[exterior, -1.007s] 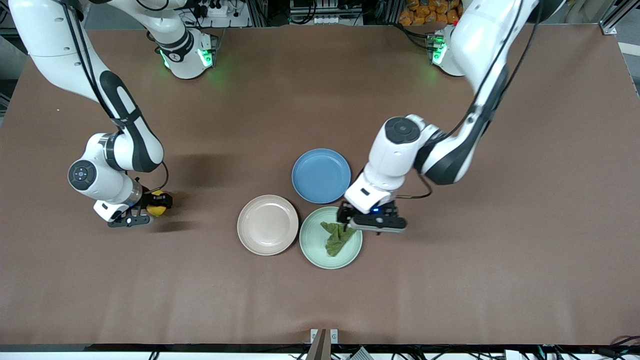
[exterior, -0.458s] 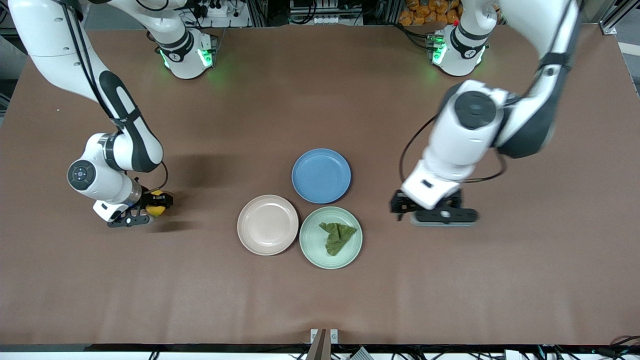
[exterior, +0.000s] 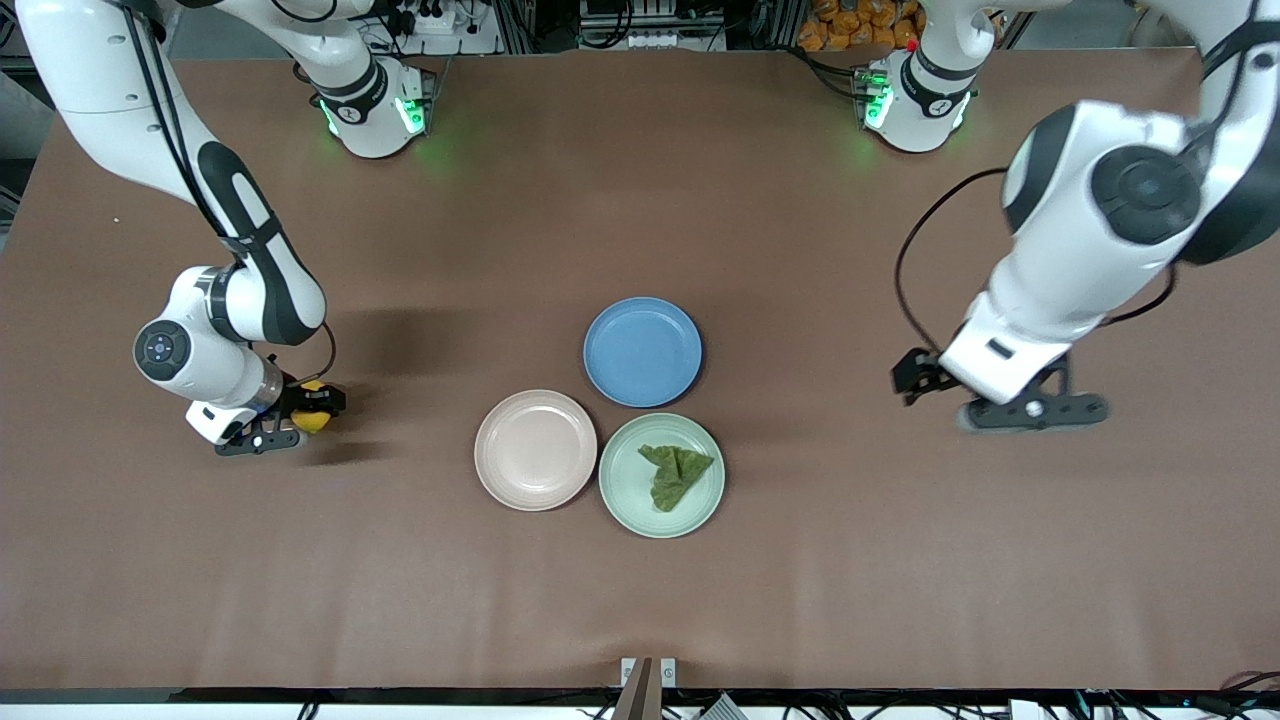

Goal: Place lemon and lettuce in plates
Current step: 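Release the lettuce and withdraw the left gripper from the plate, then carry the lemon with the right gripper over the cream plate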

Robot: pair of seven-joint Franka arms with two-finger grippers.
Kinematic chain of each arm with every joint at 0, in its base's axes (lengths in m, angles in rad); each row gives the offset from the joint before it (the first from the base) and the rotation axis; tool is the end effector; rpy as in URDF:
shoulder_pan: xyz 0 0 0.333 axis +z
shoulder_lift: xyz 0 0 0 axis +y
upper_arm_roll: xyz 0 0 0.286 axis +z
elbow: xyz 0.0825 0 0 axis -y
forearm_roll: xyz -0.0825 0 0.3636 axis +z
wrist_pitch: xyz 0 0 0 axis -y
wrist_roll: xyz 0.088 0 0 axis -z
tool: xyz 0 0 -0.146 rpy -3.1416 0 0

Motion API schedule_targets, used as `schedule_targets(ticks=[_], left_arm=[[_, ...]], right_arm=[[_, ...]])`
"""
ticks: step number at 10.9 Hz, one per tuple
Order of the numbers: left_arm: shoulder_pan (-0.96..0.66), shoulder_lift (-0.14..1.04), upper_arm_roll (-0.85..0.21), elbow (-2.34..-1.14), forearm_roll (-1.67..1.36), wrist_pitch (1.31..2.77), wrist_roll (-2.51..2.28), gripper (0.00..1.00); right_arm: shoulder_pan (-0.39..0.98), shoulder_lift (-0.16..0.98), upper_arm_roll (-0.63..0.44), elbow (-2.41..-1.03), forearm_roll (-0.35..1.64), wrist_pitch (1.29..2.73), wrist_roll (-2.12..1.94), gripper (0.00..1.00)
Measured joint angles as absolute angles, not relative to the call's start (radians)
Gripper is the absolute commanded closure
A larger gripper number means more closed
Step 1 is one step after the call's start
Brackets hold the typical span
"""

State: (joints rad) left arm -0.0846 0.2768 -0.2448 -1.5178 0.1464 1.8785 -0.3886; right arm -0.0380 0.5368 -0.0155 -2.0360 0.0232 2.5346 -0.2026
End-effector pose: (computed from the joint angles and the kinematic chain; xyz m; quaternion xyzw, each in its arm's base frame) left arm 0.6052 -0.1752 0.4520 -0.9981 -0.0166 -0.0565 0.0192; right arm 0.5641 -0.0304 0.1254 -0.9976 -0.0659 0.0186 0.0049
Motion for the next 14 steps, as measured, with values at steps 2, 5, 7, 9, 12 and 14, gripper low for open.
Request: schedule_targets(ticks=[2, 5, 7, 9, 12, 14], left_arm=[[-0.051, 0.218, -0.245, -1.519, 0.146, 1.789, -0.389, 0.0], [-0.018, 0.157, -0.244, -1.523, 0.146, 1.715, -0.383, 0.0], [0.003, 0.125, -0.244, -1.524, 0.146, 1.672, -0.373, 0.0], [0.026, 0.089, -0.244, -1.525, 0.146, 1.635, -0.34, 0.0], [0.095, 0.061, -0.242, -1.53, 0.103, 1.613, -0.233, 0.0], [0.103, 0.054, -0.243, -1.533, 0.092, 1.603, -0.23, 0.0]], right_arm=[[-0.038, 0.537, -0.015, -2.035, 0.023, 2.535, -0.204, 0.47], [-0.038, 0.536, -0.012, -2.024, 0.023, 2.533, -0.205, 0.49], [-0.036, 0.534, -0.007, -2.003, 0.023, 2.504, -0.205, 0.5], [-0.03, 0.533, -0.002, -1.965, 0.023, 2.445, -0.205, 0.53], [-0.019, 0.531, 0.007, -1.935, 0.036, 2.413, -0.201, 0.53], [0.002, 0.529, 0.02, -1.919, 0.077, 2.398, -0.166, 0.53]])
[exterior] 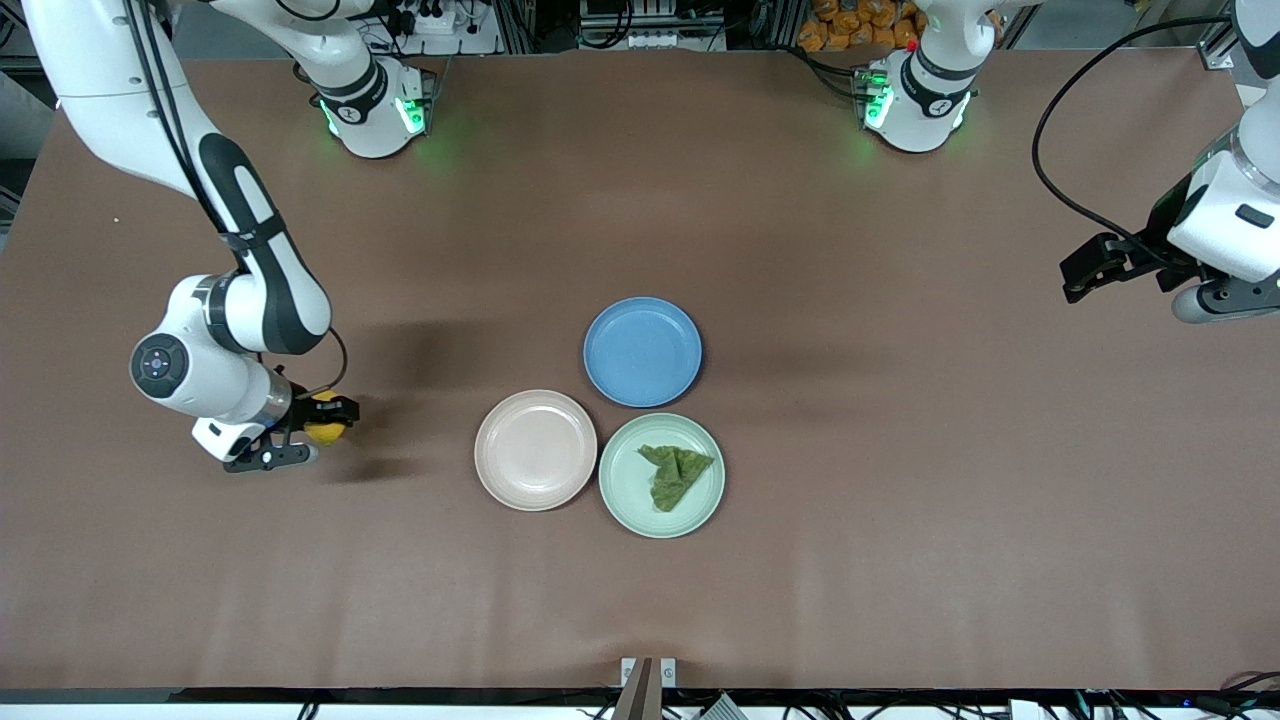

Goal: Place lemon and lettuce in plates
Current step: 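Carry the lemon with the right gripper over the cream plate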

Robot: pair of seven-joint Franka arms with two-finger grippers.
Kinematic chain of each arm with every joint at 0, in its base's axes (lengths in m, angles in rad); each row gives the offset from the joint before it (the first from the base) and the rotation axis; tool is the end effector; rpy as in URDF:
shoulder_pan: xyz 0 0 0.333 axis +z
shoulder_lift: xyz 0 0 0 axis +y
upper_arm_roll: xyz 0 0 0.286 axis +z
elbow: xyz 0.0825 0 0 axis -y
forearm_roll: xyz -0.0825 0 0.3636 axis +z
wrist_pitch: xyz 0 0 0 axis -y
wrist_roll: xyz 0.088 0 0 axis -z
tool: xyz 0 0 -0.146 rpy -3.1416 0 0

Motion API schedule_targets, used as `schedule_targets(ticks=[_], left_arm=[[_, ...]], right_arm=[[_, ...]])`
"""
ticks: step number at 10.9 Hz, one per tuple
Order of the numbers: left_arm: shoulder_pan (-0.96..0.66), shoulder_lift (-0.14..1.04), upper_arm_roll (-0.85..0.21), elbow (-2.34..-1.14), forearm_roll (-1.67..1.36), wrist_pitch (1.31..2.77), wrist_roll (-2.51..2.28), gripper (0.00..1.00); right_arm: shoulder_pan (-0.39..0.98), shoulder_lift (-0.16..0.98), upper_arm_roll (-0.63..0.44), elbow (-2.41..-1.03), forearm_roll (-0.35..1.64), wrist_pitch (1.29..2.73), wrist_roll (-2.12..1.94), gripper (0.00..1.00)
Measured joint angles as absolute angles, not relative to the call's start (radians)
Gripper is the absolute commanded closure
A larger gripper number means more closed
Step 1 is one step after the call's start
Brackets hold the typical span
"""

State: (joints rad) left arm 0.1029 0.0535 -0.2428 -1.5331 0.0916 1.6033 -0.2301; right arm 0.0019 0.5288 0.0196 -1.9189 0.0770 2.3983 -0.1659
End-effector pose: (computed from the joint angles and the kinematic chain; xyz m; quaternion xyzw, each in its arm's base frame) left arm 0.5495 -0.0612 0.5477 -0.9982 -0.0442 -0.0162 0.0370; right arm 0.5921 0.0155 0.1615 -0.9972 -0.0634 0.0225 0.0320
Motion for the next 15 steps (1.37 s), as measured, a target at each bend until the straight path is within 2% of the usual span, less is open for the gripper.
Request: schedule_targets(ticks=[8, 9, 15], left_arm=[[0.115, 0.045, -0.245, -1.535, 0.09, 1.588, -0.226, 0.0], [0.115, 0.045, -0.246, -1.535, 0.085, 1.588, -0.225, 0.0], [0.112, 0.038, -0.263, -1.535, 0.077, 1.592, -0.112, 0.0]], right_arm=[[0.068, 0.527, 0.082, -1.869, 0.095, 2.364, 0.052, 0.54], [0.08, 0.527, 0.083, -1.864, 0.095, 2.364, 0.072, 0.57], [0.248, 0.53, 0.09, -1.791, 0.096, 2.364, 0.28, 0.57]])
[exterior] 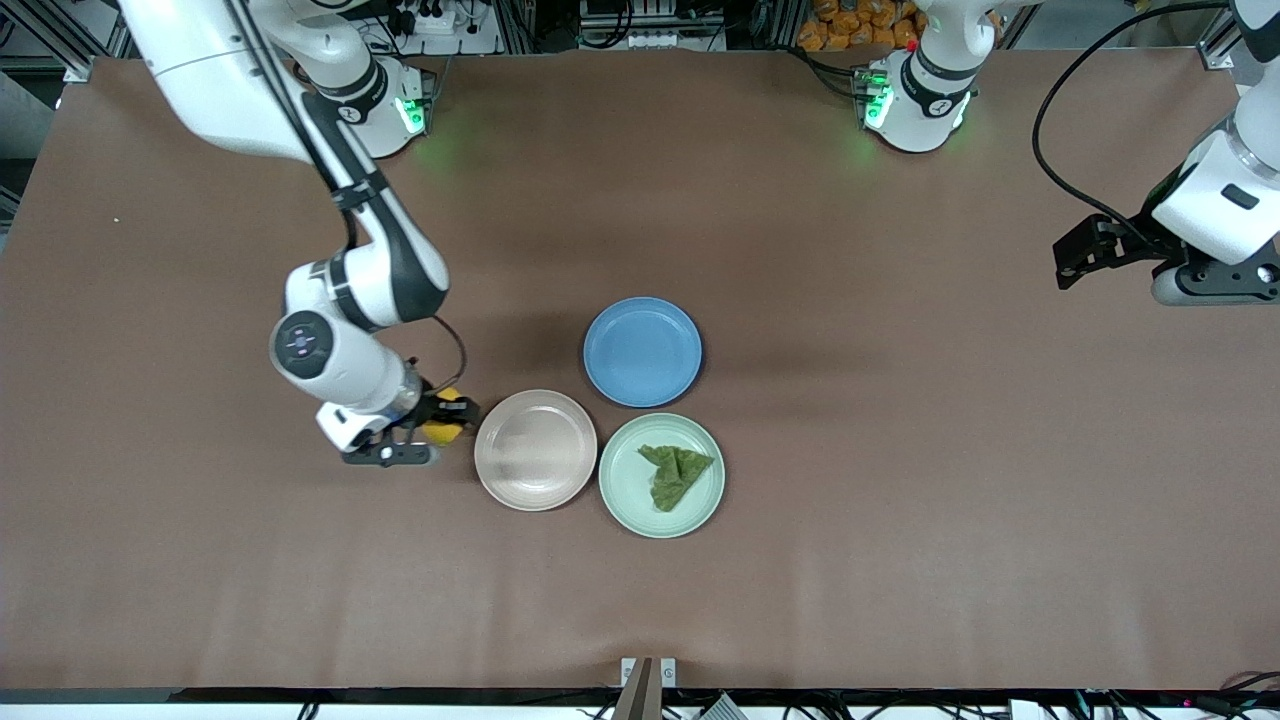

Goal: Place lemon and lettuce in plates
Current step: 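Carry the lemon with the right gripper over the cream plate, then lower the lemon onto the cream plate and open the right gripper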

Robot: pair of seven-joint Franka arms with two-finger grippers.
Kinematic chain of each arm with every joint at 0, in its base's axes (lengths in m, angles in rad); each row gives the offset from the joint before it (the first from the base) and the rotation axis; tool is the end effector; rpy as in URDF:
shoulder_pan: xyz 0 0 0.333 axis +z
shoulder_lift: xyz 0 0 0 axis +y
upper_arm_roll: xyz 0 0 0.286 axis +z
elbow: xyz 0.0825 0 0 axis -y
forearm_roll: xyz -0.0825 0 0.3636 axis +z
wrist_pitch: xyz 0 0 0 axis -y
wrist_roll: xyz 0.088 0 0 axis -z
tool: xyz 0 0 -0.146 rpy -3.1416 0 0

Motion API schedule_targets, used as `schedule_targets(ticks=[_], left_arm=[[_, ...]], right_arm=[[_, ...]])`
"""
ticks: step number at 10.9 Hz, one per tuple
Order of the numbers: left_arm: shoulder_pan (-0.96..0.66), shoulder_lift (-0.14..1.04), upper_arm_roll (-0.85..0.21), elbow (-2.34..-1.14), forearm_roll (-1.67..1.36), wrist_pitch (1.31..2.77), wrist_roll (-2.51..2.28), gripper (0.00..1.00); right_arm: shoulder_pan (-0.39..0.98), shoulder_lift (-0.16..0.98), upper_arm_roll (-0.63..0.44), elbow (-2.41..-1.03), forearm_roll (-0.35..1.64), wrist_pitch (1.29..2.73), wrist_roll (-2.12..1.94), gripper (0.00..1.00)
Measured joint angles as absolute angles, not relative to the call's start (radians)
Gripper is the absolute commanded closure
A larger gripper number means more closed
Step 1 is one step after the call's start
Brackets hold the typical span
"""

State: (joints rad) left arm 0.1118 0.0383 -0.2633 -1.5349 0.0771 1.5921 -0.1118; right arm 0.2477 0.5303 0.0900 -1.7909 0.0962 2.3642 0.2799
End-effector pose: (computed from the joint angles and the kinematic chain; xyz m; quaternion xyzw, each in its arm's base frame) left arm 0.5434 -0.0694 0.5540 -0.9992 0.0201 -0.0144 0.0319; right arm 0.5964 0.2111 0.2099 -0.9981 0.0113 -0.0036 0.0610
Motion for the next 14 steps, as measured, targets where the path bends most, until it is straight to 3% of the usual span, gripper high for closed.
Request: schedule_targets(ticks=[4, 8, 9, 10, 11, 14], left_arm=[[0.111, 0.027, -0.277, -1.535, 0.043, 1.617, -0.089, 0.0], [0.113, 0.027, -0.276, -1.543, 0.042, 1.622, -0.081, 0.0], [0.114, 0.027, -0.276, -1.545, 0.042, 1.623, -0.081, 0.0], [0.117, 0.028, -0.276, -1.547, 0.042, 1.624, -0.081, 0.0], [0.119, 0.028, -0.275, -1.547, 0.042, 1.624, -0.081, 0.0], [0.122, 0.028, -0.275, -1.548, 0.028, 1.625, -0.081, 0.0]], right_arm=[[0.367, 0.608, 0.091, -1.675, 0.097, 2.365, 0.407, 0.56], [0.402, 0.714, 0.09, -1.598, 0.097, 2.437, 0.432, 0.47], [0.408, 0.734, 0.09, -1.594, 0.097, 2.475, 0.432, 0.38], [0.415, 0.752, 0.09, -1.591, 0.097, 2.499, 0.432, 0.12], [0.418, 0.763, 0.09, -1.588, 0.097, 2.508, 0.432, 0.0], [0.413, 0.769, 0.08, -1.572, 0.096, 2.511, 0.423, 0.0]])
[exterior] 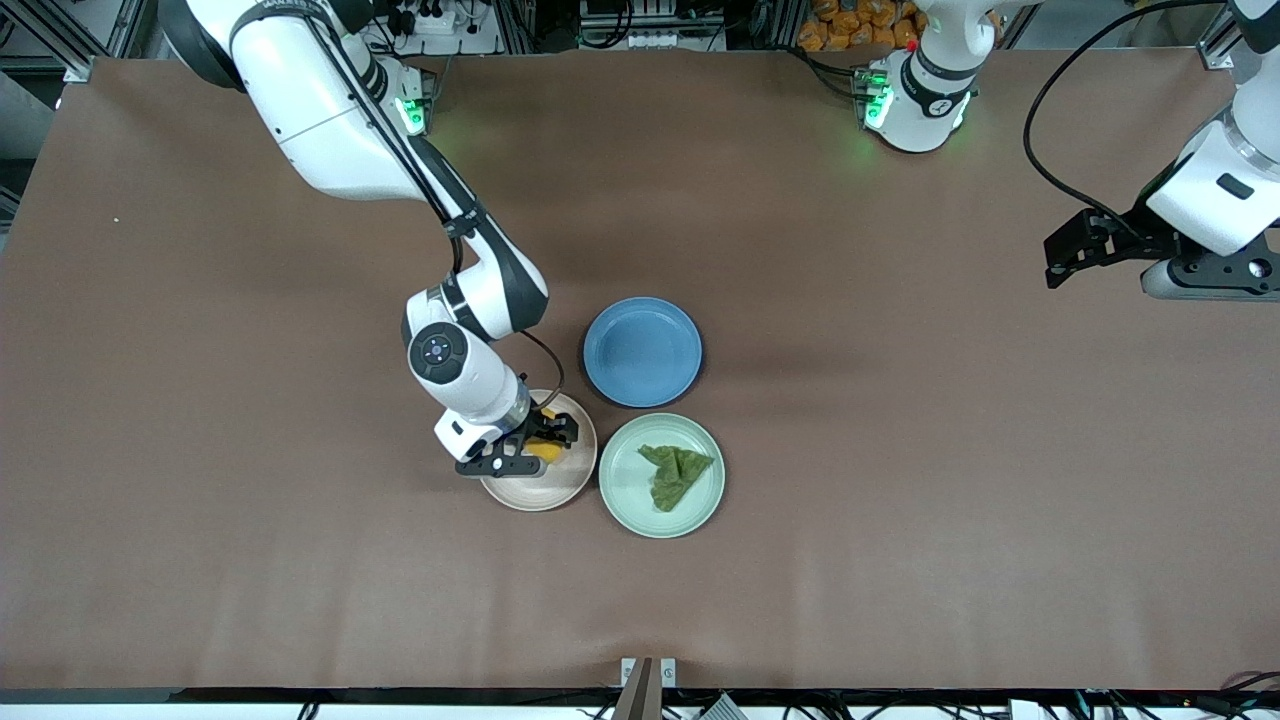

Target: Place lemon and lettuce in plates

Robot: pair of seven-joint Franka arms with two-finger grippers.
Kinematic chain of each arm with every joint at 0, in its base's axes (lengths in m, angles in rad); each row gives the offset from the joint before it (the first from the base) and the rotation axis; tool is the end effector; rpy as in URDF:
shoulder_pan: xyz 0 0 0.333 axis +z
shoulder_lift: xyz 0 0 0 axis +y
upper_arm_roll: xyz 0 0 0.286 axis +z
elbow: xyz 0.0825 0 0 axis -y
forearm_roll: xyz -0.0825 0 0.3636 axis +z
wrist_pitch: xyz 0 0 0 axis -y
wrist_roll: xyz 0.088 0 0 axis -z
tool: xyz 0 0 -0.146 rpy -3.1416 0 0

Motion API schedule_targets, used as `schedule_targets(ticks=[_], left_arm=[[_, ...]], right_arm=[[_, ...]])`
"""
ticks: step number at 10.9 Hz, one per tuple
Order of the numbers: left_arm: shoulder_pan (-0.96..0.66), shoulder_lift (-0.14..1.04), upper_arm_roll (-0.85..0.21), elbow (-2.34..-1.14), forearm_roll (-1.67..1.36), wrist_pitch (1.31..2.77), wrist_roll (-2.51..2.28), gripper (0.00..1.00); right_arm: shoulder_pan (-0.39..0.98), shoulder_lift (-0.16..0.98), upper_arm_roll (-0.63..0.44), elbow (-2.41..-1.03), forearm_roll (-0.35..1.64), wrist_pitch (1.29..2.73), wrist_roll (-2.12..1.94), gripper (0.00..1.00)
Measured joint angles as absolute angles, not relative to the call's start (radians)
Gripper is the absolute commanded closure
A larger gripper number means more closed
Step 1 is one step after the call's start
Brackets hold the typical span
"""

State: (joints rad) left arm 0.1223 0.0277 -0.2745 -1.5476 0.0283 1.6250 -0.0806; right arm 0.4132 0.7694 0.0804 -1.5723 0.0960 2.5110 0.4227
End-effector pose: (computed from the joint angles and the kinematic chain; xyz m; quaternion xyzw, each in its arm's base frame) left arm 0.5438 -0.0776 0.5566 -0.9990 0.0360 -0.0264 0.0074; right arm 0.6082 0.3222 0.1593 -0.9946 0.0145 -0.0503 0.0899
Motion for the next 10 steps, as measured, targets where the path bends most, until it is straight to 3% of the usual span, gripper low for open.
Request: schedule_targets(ticks=[3, 10], left_arm=[[0.135, 0.028, -0.272, -1.548, 0.008, 1.625, -0.081, 0.0], [0.135, 0.029, -0.273, -1.551, 0.008, 1.626, -0.081, 0.0]], right_arm=[[0.378, 0.76, 0.074, -1.549, 0.096, 2.478, 0.355, 0.0], [0.218, 0.62, 0.069, -1.515, 0.095, 2.161, 0.128, 0.0]])
